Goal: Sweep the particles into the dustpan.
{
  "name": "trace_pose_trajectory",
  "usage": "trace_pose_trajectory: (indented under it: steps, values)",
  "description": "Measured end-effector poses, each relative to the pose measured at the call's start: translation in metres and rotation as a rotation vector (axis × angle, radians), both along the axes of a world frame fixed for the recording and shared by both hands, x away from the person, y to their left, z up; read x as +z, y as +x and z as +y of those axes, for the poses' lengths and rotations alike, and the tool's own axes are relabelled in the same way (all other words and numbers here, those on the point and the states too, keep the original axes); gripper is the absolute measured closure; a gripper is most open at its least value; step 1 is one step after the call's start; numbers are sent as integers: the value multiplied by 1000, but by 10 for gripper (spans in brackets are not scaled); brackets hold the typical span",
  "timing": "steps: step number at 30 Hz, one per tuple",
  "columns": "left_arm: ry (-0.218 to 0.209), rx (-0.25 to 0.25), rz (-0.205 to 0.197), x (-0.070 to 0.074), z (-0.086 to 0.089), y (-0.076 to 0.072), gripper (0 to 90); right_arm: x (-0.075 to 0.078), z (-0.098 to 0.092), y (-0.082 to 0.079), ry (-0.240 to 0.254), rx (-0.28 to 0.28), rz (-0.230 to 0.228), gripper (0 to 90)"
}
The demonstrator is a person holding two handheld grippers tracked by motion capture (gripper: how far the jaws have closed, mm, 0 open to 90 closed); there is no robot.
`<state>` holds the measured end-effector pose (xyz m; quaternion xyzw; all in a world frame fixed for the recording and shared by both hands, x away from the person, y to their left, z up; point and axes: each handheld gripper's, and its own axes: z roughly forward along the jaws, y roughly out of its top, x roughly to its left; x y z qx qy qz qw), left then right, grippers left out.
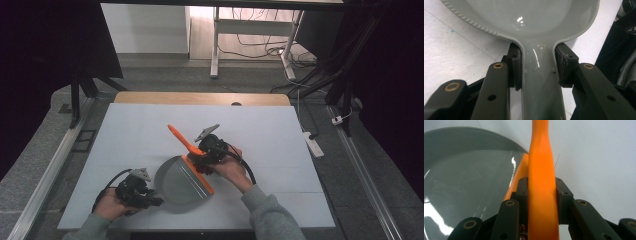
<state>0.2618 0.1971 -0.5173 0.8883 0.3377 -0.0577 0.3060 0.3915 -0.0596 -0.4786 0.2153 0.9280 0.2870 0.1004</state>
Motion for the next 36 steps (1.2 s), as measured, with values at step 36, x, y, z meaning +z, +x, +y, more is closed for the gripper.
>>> trace_pose_trajectory:
  steps: [36]
  values:
    - [-1, -1, 3, -1, 1, 0, 615, 22, 30, -30, 112, 126, -1, 704]
